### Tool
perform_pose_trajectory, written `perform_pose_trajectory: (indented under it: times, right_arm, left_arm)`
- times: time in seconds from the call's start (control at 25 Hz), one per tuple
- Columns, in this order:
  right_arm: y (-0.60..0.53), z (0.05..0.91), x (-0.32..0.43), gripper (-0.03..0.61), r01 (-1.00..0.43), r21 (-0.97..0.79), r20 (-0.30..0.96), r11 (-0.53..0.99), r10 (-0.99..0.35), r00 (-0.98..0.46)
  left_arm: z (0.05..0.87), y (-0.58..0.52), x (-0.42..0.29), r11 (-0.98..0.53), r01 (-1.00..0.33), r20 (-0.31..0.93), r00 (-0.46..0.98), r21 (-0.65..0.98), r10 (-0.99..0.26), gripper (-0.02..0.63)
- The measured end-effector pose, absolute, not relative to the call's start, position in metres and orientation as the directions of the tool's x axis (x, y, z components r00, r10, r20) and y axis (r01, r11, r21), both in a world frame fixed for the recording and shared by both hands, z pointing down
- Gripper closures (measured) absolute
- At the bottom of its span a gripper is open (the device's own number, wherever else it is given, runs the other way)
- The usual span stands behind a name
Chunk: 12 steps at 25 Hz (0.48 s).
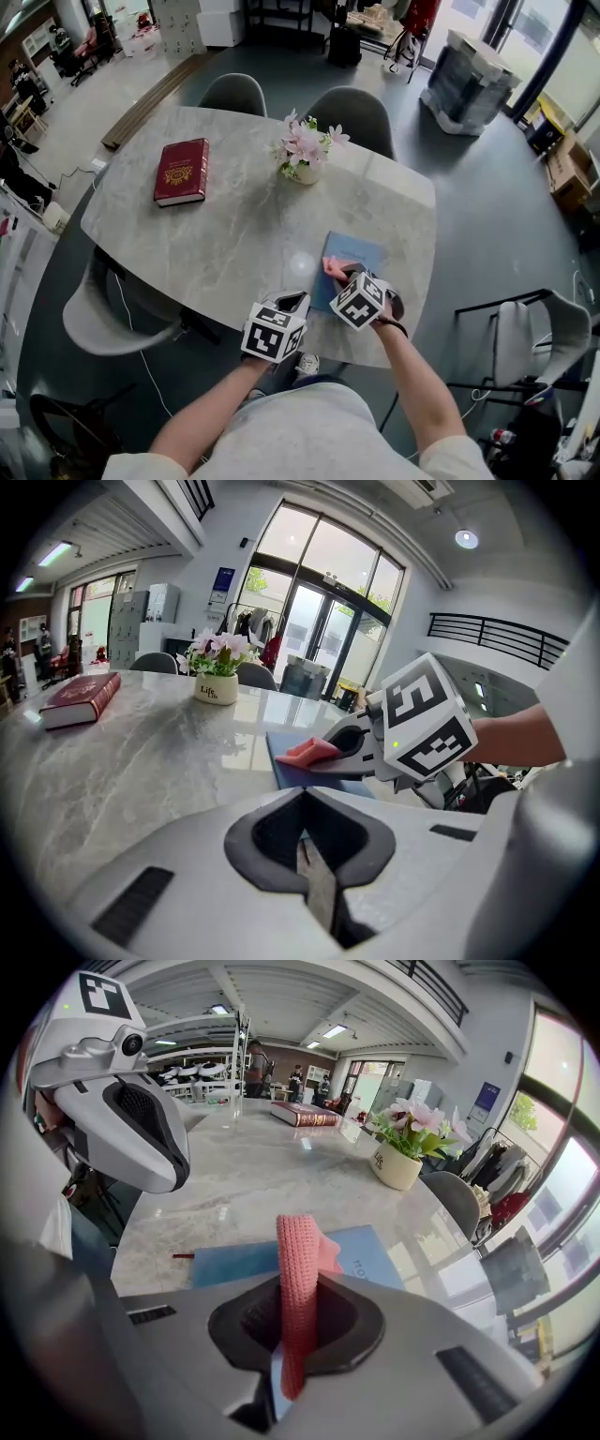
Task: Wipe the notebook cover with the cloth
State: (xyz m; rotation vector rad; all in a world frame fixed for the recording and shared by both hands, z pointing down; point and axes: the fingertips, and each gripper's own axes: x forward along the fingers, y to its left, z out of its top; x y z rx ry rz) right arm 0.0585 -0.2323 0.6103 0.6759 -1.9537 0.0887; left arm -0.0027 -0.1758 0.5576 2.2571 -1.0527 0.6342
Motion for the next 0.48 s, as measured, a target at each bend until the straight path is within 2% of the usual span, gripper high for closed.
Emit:
perform_pose_trajectory:
  times: [0.48]
  right_arm:
    - [-0.206,0.61,0.054,0.563,-0.497,0.22,0.847,0.839,-0.417,-0.329]
  left_arm:
    - [0.554,-0.16,0.001,-0.556,-0.78,0.614,0.595,0.287,-0.519,0.607]
